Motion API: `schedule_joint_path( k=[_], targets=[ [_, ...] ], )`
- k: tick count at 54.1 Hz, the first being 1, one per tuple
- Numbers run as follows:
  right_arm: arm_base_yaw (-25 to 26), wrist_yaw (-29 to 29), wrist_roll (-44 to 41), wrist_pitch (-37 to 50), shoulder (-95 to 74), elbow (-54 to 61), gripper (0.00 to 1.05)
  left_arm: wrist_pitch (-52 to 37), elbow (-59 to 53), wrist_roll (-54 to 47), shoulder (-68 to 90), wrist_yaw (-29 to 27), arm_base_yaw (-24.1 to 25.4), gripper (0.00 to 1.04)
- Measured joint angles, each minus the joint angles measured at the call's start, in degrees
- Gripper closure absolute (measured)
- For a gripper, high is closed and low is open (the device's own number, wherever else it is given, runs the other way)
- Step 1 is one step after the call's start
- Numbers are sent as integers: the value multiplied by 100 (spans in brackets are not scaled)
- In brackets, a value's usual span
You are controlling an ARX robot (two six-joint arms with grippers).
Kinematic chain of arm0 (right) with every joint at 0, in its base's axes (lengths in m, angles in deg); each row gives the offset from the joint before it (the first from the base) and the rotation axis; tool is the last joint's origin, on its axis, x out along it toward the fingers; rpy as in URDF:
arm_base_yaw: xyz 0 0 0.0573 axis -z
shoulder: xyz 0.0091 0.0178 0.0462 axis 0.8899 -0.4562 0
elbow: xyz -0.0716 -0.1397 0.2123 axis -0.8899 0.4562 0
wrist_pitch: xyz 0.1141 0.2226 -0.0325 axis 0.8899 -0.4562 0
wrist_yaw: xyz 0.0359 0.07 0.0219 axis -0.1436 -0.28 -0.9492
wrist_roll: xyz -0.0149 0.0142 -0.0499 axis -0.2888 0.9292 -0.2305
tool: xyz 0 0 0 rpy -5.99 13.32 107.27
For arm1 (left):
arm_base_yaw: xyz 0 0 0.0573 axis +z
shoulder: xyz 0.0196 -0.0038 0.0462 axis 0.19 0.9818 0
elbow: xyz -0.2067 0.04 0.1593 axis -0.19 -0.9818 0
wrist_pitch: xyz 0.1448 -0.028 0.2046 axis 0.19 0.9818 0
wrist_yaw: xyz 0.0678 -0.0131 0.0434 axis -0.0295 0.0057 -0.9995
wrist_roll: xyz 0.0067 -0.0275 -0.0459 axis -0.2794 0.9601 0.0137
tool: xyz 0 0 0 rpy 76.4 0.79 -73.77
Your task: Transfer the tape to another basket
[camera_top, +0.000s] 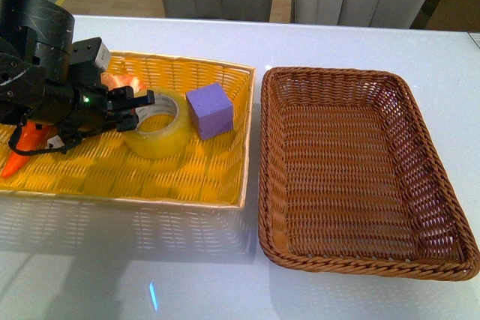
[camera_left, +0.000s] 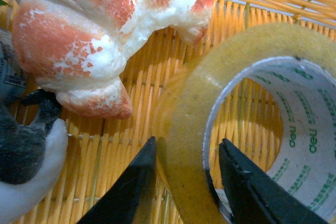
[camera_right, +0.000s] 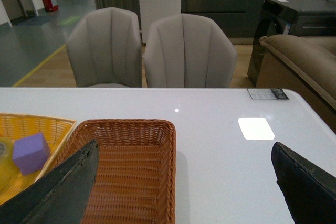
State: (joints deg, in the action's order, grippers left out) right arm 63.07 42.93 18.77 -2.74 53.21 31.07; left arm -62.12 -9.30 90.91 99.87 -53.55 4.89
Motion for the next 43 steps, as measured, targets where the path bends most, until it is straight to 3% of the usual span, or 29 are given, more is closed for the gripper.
schedule_joint_path(
  k=[8, 28, 43],
  targets=[
    [0, 2, 0, 0, 0, 0, 9, -94, -308, -144, -275, 55, 0, 90],
    [0, 0, 2, 0, 0, 0, 9, -240, -885, -319, -1480, 107, -66, 90],
    [0, 0, 2, 0, 0, 0, 9, 177, -391, -317, -1652, 125, -776, 90]
  ],
)
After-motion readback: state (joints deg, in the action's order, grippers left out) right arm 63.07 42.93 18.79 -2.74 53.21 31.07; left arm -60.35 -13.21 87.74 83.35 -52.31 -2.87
